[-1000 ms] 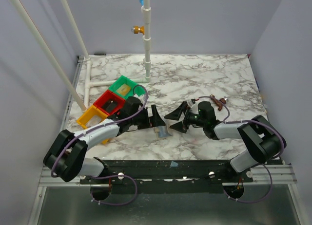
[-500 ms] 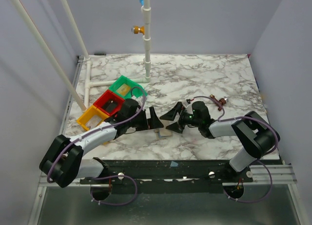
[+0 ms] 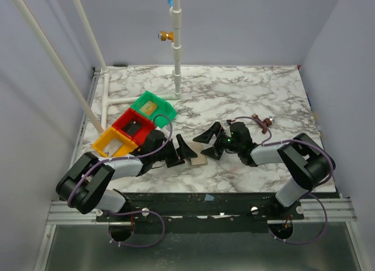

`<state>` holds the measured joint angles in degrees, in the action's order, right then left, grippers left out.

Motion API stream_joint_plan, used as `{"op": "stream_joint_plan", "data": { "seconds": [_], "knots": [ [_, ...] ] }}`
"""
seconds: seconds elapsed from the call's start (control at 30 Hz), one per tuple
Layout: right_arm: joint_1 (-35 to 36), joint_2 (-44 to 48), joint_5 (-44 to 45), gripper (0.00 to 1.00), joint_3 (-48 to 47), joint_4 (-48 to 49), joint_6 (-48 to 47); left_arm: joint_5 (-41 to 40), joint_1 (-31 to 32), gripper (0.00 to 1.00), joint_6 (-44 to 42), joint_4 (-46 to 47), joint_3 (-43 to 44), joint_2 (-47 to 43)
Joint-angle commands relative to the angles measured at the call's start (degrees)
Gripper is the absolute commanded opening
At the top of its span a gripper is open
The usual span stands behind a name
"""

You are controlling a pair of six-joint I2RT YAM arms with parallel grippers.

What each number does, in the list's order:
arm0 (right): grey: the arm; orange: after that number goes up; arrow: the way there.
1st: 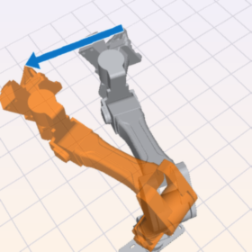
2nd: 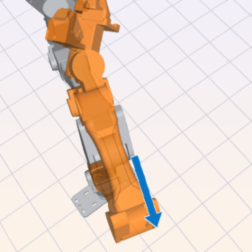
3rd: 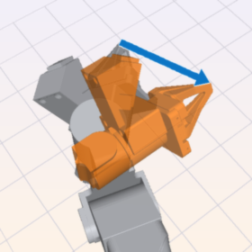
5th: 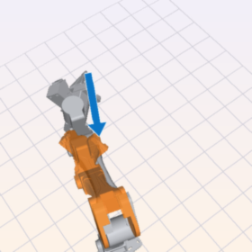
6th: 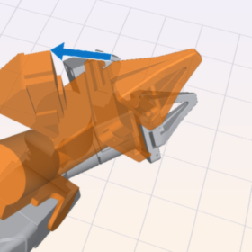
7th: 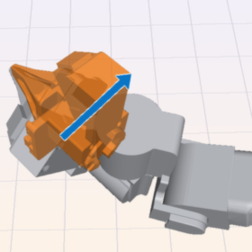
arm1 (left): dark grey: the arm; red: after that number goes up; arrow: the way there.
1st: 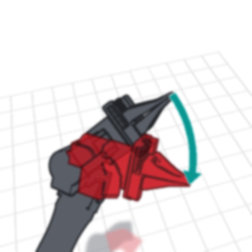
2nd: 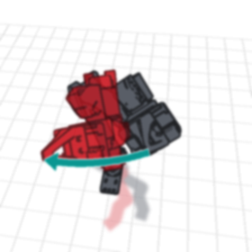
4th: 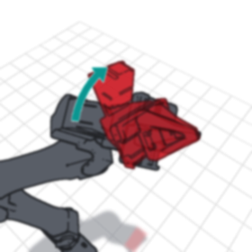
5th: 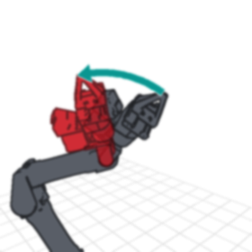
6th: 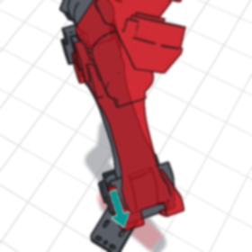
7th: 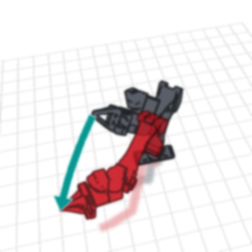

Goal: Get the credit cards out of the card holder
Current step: Close the card holder at the center of the board.

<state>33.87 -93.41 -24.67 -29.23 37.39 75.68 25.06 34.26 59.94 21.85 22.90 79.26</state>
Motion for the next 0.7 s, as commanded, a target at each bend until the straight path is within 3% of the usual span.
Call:
{"op": "stream_joint_plan", "data": {
  "seconds": [0.0,0.33,0.67],
  "knots": [
    [1.01,-1.95,1.83,1.00,-0.21,0.69,1.68,1.86,0.09,0.99,6.69,13.28,-2.79,2.54],
    [2.40,-2.20,2.31,1.00,-1.26,-0.02,1.93,0.94,0.28,0.99,11.46,22.35,-4.82,6.16],
    [3.13,-3.65,3.51,0.99,-1.03,-0.88,1.66,-5.04,0.24,0.99,19.63,33.68,-11.62,6.31]
  ]
}}
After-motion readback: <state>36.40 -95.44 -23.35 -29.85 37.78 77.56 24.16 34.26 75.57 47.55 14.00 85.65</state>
